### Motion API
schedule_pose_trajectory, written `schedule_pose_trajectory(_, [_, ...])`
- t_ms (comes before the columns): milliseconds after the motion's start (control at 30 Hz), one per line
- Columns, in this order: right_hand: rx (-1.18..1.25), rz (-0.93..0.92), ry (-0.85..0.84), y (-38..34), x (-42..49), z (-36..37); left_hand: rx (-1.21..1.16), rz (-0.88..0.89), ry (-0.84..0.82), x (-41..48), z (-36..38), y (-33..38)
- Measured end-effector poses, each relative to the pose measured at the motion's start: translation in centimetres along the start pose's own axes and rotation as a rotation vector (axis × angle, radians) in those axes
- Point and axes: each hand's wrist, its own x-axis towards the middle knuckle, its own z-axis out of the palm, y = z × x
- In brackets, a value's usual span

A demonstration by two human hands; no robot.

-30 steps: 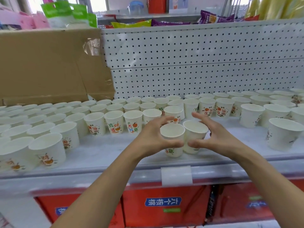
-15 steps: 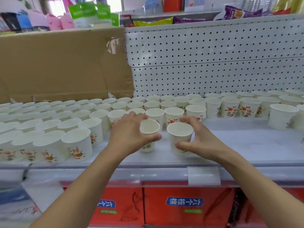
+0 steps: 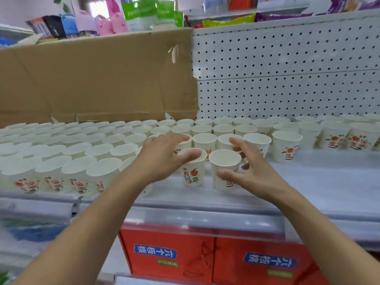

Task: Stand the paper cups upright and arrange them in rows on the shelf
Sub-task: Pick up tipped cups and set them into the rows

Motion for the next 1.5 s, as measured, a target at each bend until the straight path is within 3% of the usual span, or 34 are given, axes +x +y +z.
schedule_pose_trajectory(167, [-0.029,-0.029,-0.004,-0.6,0.4,1.3,-0.180,0.073,-0.208,0.5,-1.0,-1.4])
schedule_pose_trajectory(400, [-0.255,-0.069,0.199,-0.7,2.2,3.8,-0.085,0.089,-0.214,2.4,-1.1,-2.4])
schedule_pose_trajectory(667, [-0.220,-0.041,0.170,-0.5,1.8,4.0,-0.089,0.248,-0.082,2.5,-0.8,-3.2])
schedule_pose_trajectory(800, [-0.206,-0.019,0.172,-0.7,2.2,4.5,0.051,0.260,-0.074,2.7,-0.8,-4.0])
schedule_pose_trajectory(1233, [-0.166,0.017,0.146,-1.2,2.7,5.0,0.171,0.292,-0.019,2.6,-0.6,-5.6])
schedule_pose_trajectory(1400, [-0.161,0.026,0.134,-1.5,2.1,4.5,0.106,0.309,0.052,1.4,-1.0,-4.3])
schedule_pose_trajectory(1500, [-0.237,-0.033,0.189,-1.1,0.4,2.7,-0.117,0.375,0.178,0.0,-0.2,-0.9])
